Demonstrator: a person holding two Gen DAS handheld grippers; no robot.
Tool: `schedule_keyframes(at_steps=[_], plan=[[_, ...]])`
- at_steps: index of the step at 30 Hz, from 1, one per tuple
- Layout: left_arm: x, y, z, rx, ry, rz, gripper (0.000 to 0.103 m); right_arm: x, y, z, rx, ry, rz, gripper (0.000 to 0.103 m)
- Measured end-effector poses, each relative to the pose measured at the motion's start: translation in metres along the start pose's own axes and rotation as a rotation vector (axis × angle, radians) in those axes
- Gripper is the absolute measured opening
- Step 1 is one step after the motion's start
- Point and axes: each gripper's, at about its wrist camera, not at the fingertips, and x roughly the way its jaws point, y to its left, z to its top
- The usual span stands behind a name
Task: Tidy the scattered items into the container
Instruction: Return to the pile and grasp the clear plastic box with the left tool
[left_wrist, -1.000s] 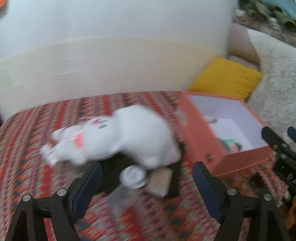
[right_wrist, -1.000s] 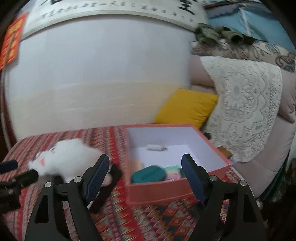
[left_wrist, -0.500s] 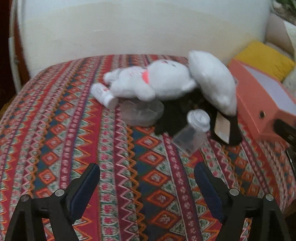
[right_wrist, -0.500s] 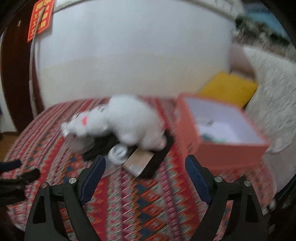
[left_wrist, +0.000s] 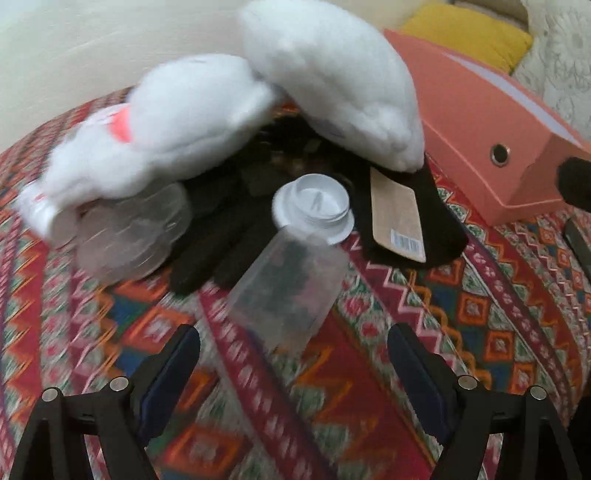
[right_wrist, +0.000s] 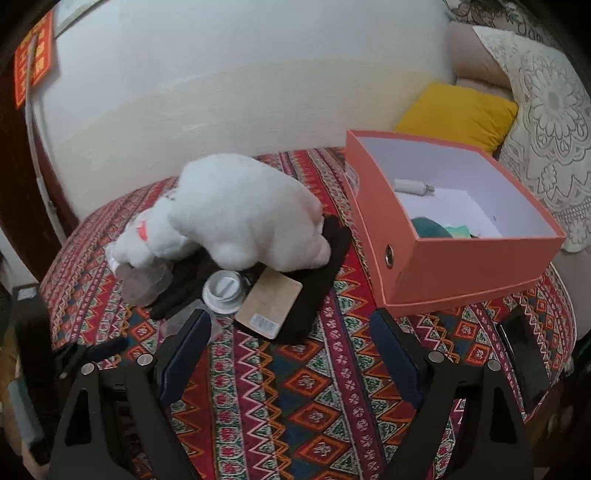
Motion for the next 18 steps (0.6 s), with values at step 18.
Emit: schedule_keyframes(at_steps=[18], plan=[[0.007, -0.011, -0.004, 0.028, 0.093, 0.026, 0.055, 0.048, -0.026, 0.001, 0.126, 0.134, 0.030, 0.090]])
